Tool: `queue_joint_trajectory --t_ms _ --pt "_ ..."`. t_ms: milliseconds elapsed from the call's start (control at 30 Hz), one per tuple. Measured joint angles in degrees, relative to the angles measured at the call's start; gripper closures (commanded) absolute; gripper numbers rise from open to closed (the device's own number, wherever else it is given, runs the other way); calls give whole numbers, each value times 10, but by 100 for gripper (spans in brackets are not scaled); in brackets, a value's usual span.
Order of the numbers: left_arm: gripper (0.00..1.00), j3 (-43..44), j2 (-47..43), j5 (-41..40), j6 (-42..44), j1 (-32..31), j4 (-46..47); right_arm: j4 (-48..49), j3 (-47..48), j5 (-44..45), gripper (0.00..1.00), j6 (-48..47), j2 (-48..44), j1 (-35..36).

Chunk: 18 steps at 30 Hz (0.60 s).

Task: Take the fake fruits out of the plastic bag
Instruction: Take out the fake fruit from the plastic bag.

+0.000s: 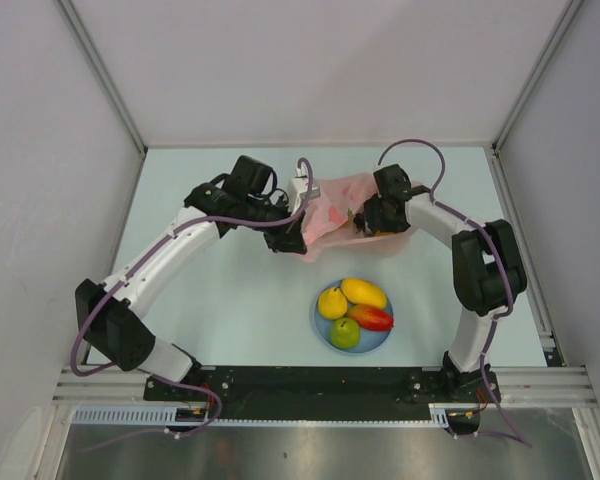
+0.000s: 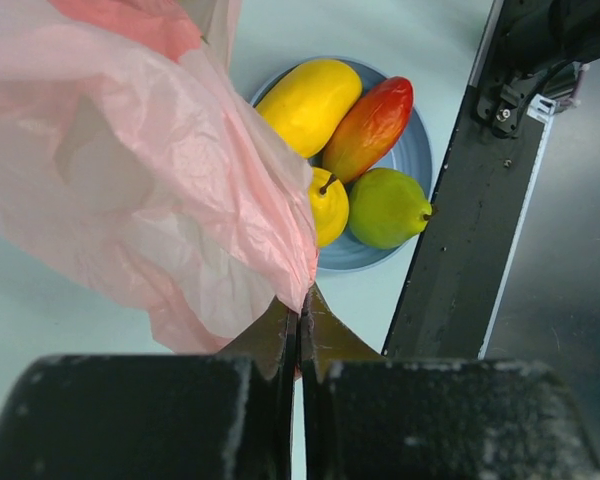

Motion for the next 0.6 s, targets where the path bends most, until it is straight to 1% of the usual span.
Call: queue_joint_trajectory --t_ms 67,167,200,267,300,333,400,467,600 --pt "99 3 5 -8 1 0 -5 0 0 10 32 2 12 -1" --pt "99 4 10 -17 1 0 -11 2 0 23 45 2 31 -8" --pt "99 4 11 -19 1 0 -12 2 0 27 56 0 34 -11" --pt "99 4 11 -22 1 0 -11 3 0 32 69 -7 35 -17" --pt "99 4 11 -24 1 0 -11 5 0 33 86 -11 34 -20" --pt "99 4 11 -26 1 0 -11 7 0 32 96 -17 34 -22" --pt "99 4 12 -27 1 0 -11 9 0 29 100 -28 31 -24" --pt "99 5 13 -27 1 0 -11 7 0 23 100 -40 20 -23" --pt "99 14 23 -27 0 -1 -8 3 0 -4 100 -88 -48 10"
